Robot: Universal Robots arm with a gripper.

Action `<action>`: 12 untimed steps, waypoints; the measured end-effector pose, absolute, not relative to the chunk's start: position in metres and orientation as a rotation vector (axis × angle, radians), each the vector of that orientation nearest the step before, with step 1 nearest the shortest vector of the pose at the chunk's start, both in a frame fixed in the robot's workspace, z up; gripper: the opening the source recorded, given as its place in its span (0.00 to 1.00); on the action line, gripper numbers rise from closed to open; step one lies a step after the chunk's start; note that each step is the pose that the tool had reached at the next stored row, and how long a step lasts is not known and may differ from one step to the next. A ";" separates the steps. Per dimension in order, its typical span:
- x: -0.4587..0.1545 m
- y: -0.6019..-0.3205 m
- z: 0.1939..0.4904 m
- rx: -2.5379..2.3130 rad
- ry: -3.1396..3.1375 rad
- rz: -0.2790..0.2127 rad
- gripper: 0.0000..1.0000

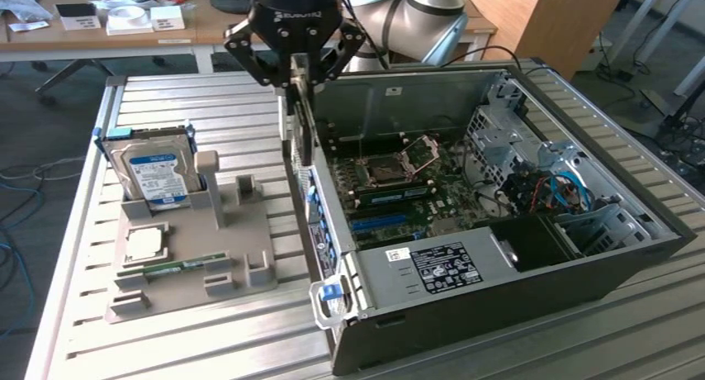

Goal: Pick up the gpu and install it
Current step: 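Pick up the gpu and move the gpu toward the slot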

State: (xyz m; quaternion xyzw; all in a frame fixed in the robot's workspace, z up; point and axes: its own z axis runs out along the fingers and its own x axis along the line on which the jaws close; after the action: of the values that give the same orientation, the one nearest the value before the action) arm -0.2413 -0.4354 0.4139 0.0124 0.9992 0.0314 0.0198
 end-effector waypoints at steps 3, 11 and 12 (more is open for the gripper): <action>-0.231 -0.435 0.414 0.039 3.100 0.105 0.27; -0.204 -0.435 0.414 0.039 3.100 0.123 0.27; -0.200 -0.435 0.414 0.039 3.099 0.125 0.27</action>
State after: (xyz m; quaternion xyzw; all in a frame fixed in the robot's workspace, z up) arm -0.2004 -0.4352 0.4138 0.0125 0.9989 0.0402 0.0197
